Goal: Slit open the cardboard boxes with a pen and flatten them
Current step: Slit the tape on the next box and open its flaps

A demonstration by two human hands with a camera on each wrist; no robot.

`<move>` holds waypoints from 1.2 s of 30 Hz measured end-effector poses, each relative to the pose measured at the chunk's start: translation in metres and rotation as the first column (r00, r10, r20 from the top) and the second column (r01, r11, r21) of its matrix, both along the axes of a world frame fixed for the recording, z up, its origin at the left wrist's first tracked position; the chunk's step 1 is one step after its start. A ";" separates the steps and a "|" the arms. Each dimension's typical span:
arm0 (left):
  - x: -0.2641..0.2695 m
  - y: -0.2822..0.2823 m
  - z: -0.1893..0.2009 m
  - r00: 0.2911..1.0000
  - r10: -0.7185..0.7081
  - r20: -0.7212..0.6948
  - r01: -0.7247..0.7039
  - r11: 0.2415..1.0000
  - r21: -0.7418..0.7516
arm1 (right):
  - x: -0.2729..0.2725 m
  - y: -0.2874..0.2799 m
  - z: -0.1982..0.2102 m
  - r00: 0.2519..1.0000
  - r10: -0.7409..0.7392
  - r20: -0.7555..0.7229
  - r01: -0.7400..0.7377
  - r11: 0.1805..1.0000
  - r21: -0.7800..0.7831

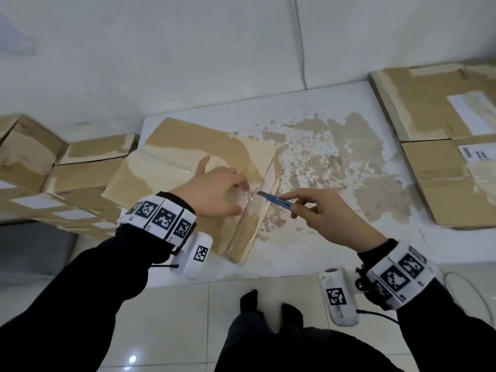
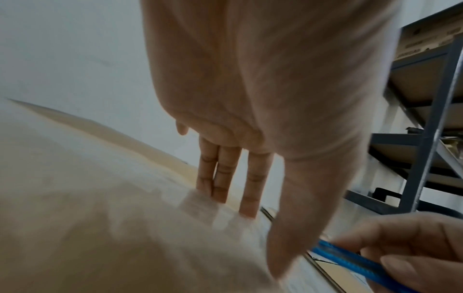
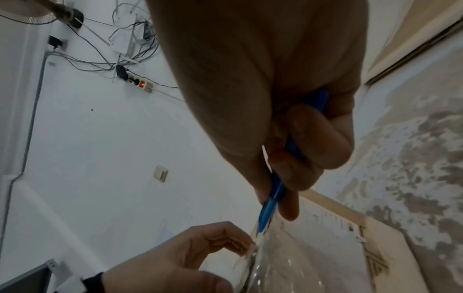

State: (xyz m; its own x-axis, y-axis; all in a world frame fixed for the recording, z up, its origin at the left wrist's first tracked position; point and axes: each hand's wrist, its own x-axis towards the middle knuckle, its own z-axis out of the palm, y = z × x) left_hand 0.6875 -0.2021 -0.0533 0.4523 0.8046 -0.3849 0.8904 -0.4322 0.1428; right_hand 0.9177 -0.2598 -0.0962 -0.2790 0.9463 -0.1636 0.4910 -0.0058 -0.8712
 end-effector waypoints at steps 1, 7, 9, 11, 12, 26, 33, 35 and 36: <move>-0.002 0.000 0.000 1.000 0.009 0.022 -0.009 1.000 0.004 | -0.004 0.001 -0.001 1.000 -0.002 0.008 0.002 1.000 0.011; -0.005 -0.009 -0.005 0.997 -0.008 -0.082 0.020 0.990 0.136 | -0.016 0.009 -0.002 0.996 -0.004 0.085 0.000 0.999 0.046; -0.009 -0.005 -0.005 0.998 0.026 -0.060 -0.019 0.994 0.104 | -0.018 0.009 -0.002 0.997 -0.010 0.075 0.008 0.999 0.034; -0.012 0.000 -0.005 0.999 0.051 -0.009 -0.051 0.998 0.048 | -0.020 0.008 -0.001 0.998 -0.012 0.067 0.011 1.000 0.015; -0.012 0.003 -0.005 0.997 0.073 0.023 -0.074 0.997 0.003 | -0.021 0.008 0.000 0.997 -0.010 0.074 0.009 1.000 0.012; -0.019 0.013 -0.012 0.936 0.230 0.266 -0.186 0.966 -0.181 | -0.021 0.001 0.022 0.955 0.266 0.128 -0.254 0.962 -0.104; -0.009 -0.014 -0.013 0.944 0.314 0.103 -0.322 0.944 0.072 | 0.013 -0.003 0.016 0.994 -0.053 0.096 0.057 0.998 -0.040; -0.014 -0.018 -0.016 0.901 0.409 0.149 -0.403 0.913 -0.069 | 0.010 -0.001 0.011 0.997 -0.057 0.055 0.056 0.998 0.010; -0.016 -0.017 -0.017 0.893 0.428 0.140 -0.415 0.902 -0.117 | 0.005 -0.001 0.008 0.998 -0.040 0.056 0.038 0.999 0.036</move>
State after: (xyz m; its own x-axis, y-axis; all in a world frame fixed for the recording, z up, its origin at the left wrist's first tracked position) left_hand 0.6718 -0.2188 -0.0699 0.1381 0.9018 -0.4094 0.9490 -0.0021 0.3154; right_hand 0.9228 -0.2609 -0.0887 -0.2329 0.9617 -0.1449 0.5397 0.0039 -0.8418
